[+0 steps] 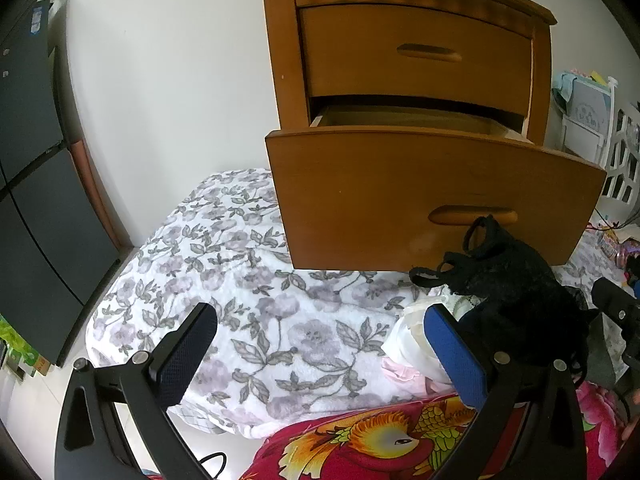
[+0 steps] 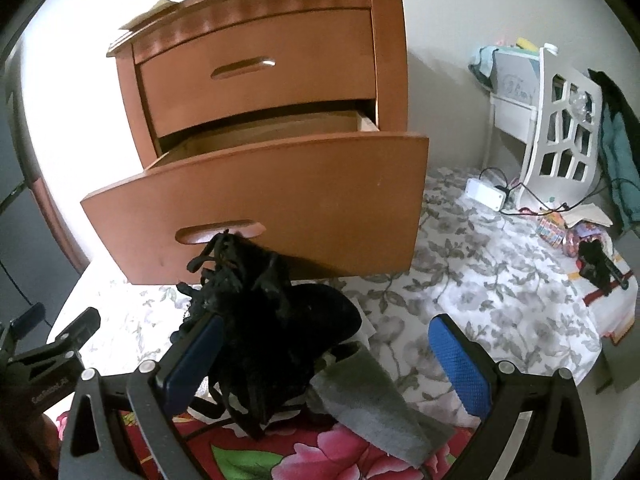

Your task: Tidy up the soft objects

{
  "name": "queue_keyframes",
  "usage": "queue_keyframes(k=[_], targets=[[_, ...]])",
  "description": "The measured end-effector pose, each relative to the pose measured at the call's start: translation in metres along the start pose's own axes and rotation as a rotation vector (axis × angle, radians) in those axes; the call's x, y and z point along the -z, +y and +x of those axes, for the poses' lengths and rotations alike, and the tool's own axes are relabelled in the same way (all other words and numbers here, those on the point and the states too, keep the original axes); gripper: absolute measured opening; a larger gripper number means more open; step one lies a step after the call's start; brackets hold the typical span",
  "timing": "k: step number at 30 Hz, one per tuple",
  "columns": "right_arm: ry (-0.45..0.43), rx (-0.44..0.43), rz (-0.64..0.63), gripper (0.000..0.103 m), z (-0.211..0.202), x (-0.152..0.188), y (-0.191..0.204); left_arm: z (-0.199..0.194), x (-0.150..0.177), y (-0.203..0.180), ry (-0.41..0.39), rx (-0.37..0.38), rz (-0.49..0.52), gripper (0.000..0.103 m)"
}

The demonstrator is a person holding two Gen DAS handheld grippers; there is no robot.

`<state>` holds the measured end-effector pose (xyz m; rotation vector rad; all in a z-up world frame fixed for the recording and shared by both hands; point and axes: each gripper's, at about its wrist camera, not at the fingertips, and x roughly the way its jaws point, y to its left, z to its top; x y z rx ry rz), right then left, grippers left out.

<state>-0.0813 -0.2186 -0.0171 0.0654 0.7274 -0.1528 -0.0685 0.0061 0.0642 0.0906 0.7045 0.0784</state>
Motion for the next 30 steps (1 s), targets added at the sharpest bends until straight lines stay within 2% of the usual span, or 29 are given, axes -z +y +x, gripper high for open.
queue_keyframes(k=[30], targets=[[-0.027, 0.044, 0.008, 0.103, -0.002, 0.0028, -0.001, 0.0014, 0.0004, -0.004, 0.019, -0.006, 0.032, 0.103]])
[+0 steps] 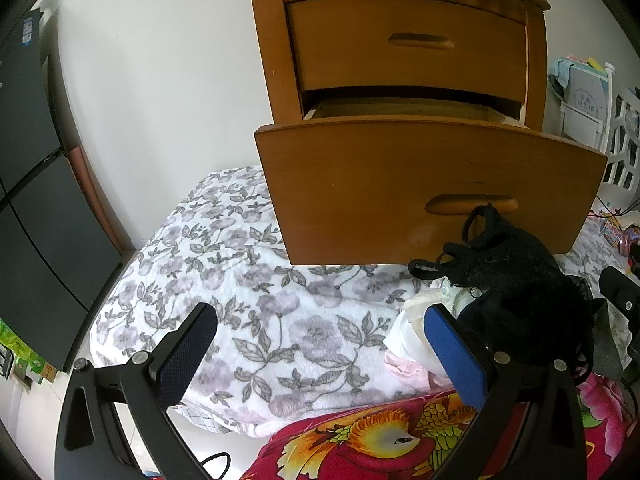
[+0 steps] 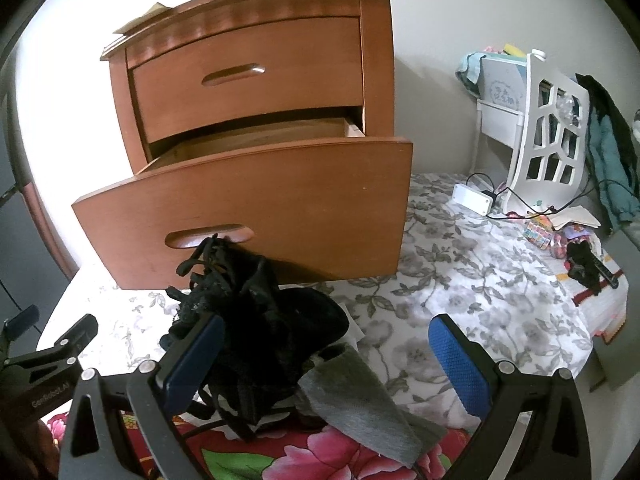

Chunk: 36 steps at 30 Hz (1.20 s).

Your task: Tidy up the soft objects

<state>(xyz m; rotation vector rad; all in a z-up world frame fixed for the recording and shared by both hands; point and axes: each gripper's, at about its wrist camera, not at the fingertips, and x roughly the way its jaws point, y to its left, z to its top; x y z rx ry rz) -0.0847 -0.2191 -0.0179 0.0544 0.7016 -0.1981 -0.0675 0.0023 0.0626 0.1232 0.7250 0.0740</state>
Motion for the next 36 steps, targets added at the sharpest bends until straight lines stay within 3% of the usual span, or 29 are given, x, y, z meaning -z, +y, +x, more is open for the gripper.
queue_keyframes(k=[36], targets=[[0.01, 0.005, -0.004, 0.103, 0.0009, 0.0004, -0.0018, 0.0013, 0.0005, 0.0023, 0.008, 0.009, -0.004, 0.103]])
